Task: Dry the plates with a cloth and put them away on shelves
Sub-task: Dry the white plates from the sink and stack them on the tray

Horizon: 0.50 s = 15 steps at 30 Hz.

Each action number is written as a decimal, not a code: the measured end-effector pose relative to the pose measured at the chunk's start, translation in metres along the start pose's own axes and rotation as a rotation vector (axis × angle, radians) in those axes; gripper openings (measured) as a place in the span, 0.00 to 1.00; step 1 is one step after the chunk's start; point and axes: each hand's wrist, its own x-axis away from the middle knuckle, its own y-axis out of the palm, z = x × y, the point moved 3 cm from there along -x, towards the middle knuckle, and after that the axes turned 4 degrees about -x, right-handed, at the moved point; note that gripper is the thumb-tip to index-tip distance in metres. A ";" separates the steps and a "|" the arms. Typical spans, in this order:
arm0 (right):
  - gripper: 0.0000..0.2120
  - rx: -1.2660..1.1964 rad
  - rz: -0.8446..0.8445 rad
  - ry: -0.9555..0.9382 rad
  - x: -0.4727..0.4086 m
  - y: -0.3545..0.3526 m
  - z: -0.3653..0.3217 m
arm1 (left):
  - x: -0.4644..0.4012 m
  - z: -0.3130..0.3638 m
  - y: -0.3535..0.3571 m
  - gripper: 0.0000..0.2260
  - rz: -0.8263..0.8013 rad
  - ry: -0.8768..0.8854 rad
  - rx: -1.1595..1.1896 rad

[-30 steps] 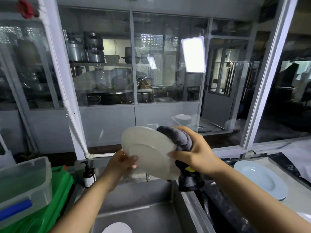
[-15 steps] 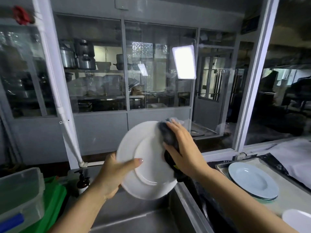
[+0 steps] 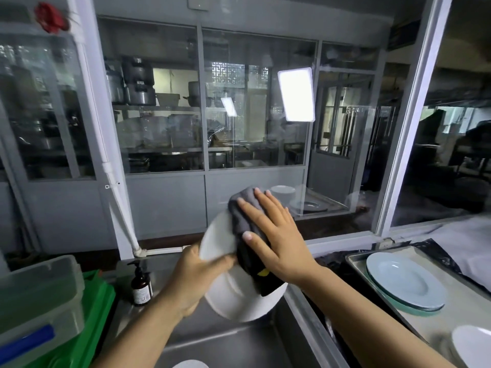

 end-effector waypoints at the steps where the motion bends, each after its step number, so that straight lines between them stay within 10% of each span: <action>1: 0.27 -0.050 0.019 0.042 0.006 0.002 0.008 | 0.001 0.000 -0.002 0.15 0.018 -0.014 0.015; 6: 0.32 -0.367 0.135 0.264 0.032 0.013 0.032 | 0.004 -0.002 -0.008 0.06 0.117 -0.071 0.101; 15: 0.30 -0.415 0.143 0.327 0.031 0.003 0.049 | 0.014 -0.016 0.000 0.21 -0.100 -0.423 0.349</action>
